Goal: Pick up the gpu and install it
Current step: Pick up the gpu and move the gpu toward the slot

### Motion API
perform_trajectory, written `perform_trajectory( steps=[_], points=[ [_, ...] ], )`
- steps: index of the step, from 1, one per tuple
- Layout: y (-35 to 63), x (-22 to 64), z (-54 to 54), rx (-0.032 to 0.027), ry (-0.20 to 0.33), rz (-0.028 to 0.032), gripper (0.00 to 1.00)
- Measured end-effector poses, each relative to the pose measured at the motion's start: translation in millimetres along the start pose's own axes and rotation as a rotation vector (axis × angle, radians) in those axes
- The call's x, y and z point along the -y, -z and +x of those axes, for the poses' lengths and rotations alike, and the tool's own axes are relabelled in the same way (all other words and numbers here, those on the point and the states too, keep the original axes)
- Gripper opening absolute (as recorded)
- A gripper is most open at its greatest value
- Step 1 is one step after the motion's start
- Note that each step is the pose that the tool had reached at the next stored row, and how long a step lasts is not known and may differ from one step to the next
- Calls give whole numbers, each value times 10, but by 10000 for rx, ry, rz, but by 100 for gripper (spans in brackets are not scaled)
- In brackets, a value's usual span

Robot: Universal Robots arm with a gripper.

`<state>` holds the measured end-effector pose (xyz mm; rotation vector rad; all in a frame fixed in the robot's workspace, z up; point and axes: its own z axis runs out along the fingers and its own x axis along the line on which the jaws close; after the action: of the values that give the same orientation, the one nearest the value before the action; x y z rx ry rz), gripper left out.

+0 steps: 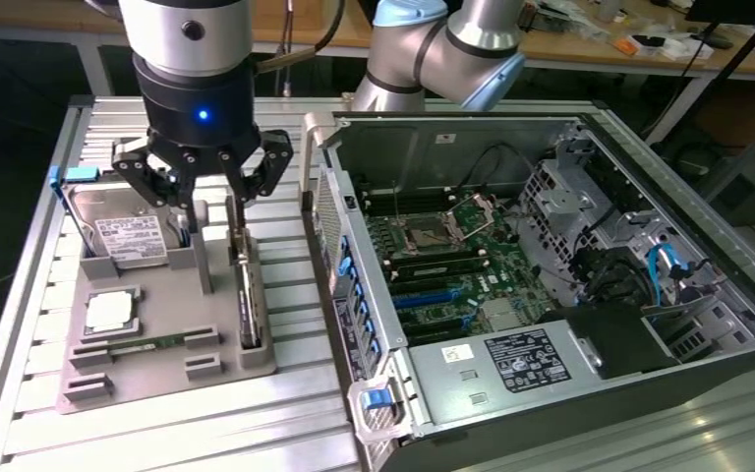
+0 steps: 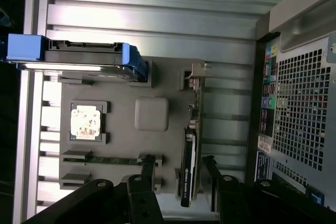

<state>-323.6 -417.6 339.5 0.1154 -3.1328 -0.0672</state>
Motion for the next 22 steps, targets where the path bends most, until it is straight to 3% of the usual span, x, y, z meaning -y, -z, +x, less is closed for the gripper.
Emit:
perform_trajectory(
  steps=[10, 16, 22],
  points=[
    [-178, 51, -19, -1, 1, 2, 48],
    [-335, 99, -35, 0, 0, 8, 48],
    [-452, 144, -46, -2, 0, 36, 48]
  ],
)
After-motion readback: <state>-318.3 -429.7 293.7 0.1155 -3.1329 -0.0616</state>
